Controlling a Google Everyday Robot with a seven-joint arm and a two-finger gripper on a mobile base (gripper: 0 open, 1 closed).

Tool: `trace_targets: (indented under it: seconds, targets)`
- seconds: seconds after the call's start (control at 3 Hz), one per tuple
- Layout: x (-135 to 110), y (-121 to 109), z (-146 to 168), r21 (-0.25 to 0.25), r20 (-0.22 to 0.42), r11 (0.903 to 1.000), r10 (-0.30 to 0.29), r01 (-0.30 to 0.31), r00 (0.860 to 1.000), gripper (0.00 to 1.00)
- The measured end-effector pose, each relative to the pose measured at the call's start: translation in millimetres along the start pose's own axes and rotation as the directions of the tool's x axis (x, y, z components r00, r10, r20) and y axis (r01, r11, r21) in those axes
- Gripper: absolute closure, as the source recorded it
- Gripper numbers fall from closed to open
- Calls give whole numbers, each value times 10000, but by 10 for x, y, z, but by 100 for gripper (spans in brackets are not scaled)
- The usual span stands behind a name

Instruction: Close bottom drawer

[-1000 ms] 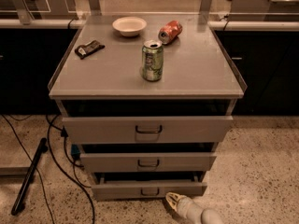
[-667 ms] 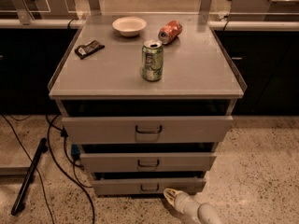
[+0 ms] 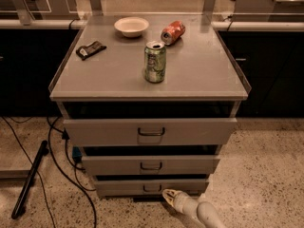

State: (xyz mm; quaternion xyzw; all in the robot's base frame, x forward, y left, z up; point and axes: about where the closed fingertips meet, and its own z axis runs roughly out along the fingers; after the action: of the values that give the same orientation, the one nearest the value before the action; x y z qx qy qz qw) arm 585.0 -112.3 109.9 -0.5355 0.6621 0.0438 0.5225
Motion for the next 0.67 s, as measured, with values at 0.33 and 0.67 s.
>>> trace_targets:
  seconds: [0.33, 0.67]
  targets:
    - [-32, 59, -81, -620, -70, 9981, 49, -54, 10000, 100]
    - [-64, 224, -319, -1943, -93, 9790, 609, -616, 9981, 100]
